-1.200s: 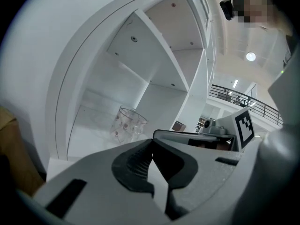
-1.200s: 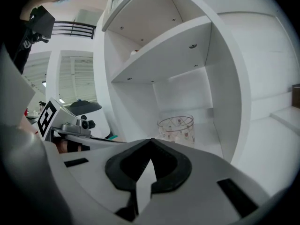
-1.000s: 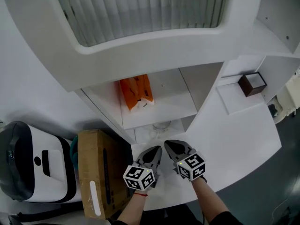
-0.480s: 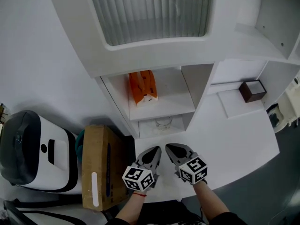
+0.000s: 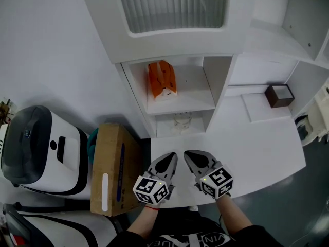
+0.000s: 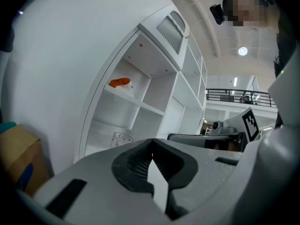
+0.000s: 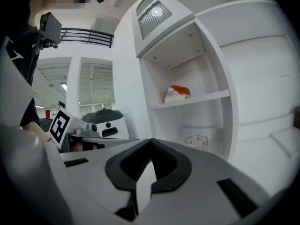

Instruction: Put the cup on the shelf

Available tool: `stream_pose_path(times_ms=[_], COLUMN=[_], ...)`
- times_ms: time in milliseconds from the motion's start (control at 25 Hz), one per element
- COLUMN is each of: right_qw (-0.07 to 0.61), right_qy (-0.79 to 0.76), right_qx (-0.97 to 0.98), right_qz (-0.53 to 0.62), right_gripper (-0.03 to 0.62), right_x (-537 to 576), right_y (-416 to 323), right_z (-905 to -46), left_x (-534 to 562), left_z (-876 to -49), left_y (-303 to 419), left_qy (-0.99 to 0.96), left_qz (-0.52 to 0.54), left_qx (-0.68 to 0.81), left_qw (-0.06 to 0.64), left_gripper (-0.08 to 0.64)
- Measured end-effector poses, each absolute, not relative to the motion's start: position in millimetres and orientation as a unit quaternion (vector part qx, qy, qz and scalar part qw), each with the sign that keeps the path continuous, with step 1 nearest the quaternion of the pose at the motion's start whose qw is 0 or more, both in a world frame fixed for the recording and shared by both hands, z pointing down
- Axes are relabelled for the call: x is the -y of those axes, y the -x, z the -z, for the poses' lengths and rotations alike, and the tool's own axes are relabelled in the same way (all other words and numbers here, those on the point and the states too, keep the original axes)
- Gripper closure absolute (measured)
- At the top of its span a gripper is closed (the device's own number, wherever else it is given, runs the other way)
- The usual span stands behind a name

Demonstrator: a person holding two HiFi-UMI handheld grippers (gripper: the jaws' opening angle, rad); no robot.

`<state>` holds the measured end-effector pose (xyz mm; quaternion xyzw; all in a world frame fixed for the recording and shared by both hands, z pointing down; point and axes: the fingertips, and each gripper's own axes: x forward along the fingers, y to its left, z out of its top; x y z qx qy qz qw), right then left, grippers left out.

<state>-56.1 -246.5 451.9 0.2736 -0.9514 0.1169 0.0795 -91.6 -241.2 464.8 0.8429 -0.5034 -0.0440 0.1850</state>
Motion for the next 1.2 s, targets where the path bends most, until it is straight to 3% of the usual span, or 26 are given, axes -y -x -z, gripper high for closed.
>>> stream_pose_path(times_ms=[1200], right_qw=[0.028], right_qy=[-0.244], right_qx=[0.965], right_qz=[-0.09], right_gripper=[0.589], right_x=[184], right_y=[40], right_z=[-386], left_x=[184], left_z=[-385], left_y=[78], left_qy=[-0.852], left_qz=[0.085], left_qx=[0.498], left_qw=[0.137], left_gripper=[0.552])
